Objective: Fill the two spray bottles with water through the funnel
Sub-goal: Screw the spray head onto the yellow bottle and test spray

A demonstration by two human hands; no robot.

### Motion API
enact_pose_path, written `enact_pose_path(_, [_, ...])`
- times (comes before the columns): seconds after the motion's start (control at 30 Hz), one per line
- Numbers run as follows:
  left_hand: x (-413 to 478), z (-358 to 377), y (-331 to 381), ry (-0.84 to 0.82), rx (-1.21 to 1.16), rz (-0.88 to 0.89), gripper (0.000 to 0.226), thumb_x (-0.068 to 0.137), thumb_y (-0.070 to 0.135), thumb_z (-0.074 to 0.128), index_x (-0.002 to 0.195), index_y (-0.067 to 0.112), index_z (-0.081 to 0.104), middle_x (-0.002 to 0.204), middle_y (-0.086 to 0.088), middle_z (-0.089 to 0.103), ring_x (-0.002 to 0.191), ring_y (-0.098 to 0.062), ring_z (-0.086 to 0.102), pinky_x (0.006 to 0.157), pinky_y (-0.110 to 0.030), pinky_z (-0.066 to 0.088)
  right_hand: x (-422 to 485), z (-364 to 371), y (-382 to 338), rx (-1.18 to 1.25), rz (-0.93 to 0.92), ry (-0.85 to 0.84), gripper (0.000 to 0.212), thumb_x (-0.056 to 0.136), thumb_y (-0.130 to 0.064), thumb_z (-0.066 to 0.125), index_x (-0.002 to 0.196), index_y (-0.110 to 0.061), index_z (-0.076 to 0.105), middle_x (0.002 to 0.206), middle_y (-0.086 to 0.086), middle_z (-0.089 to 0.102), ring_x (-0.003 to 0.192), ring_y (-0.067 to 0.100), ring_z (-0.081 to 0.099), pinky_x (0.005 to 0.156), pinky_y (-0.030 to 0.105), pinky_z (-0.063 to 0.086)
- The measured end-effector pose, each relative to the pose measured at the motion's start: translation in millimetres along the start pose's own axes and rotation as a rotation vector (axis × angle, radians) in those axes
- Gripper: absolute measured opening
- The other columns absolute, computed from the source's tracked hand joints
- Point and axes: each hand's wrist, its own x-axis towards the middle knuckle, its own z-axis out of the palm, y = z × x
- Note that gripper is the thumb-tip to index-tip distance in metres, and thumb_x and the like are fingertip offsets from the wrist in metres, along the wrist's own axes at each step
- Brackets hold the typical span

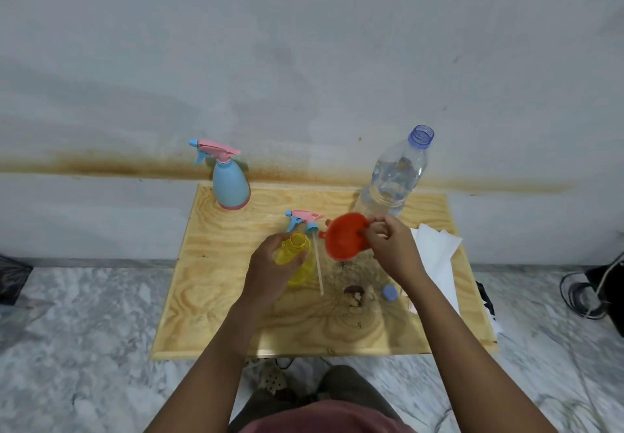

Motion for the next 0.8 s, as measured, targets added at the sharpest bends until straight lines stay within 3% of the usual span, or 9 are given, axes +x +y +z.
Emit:
enact_pose_path(0.2, [2,3,-4,0.02,-0.002,-0.032,0.051,0.078,0.038,0.08,0.124,0.026,0.062,0.122,0.011,0.062,0.113,-0.003,0.051,0.085,-0.02,0.042,6,5,69,-0.149,0.226,-0.007,0.016,0.088,-0.01,0.059,0.083,-0.025,0.059,0.072,-0.002,0.063,0.073,0.021,0.061,0.066,0.035,0.051])
enact_pose_path(0.3, [4,3,-6,0.024,0.02,-0.026,0.051,0.077,0.039,0.081,0.123,0.026,0.063,0.122,0.011,0.064,0.115,-0.006,0.054,0.091,-0.027,0.045,11,13,84,-0.172,0.264,-0.002,0.014,0.085,-0.01,0.059,0.082,-0.024,0.058,0.081,-0.004,0.066,0.082,0.021,0.064,0.067,0.03,0.049])
enact_pose_path(0.43, [4,3,-8,0.014,-0.025,-0.045,0.048,0.076,0.036,0.082,0.119,0.026,0.065,0.118,0.011,0.067,0.118,-0.011,0.056,0.097,-0.035,0.049,18,18,99,-0.192,0.276,-0.03,0.013,0.081,-0.015,0.057,0.084,-0.028,0.058,0.087,-0.01,0.066,0.087,0.016,0.062,0.084,0.046,0.054])
enact_pose_path(0.53, [3,3,-7,0.014,-0.065,-0.068,0.046,0.075,0.035,0.083,0.117,0.027,0.066,0.118,0.013,0.067,0.119,-0.008,0.055,0.1,-0.042,0.049,21,20,103,-0.206,0.288,-0.042,0.012,0.08,-0.019,0.056,0.084,-0.03,0.056,0.088,-0.013,0.064,0.088,0.015,0.062,0.088,0.05,0.052])
enact_pose_path(0.67, [2,4,-6,0.015,-0.097,-0.08,0.046,0.075,0.035,0.084,0.117,0.028,0.066,0.117,0.014,0.067,0.119,-0.004,0.055,0.1,-0.041,0.05,24,19,108,-0.209,0.289,-0.063,0.016,0.083,-0.016,0.056,0.089,-0.031,0.053,0.09,-0.012,0.062,0.09,0.015,0.061,0.089,0.051,0.052])
enact_pose_path(0.8, [-1,5,-2,0.026,-0.078,-0.066,0.046,0.077,0.03,0.082,0.119,0.025,0.065,0.116,0.014,0.067,0.11,0.011,0.054,0.096,-0.029,0.049,17,20,103,-0.288,0.197,0.026,0.023,0.087,-0.03,0.06,0.109,-0.028,0.055,0.109,-0.007,0.063,0.1,0.017,0.062,0.088,0.044,0.054])
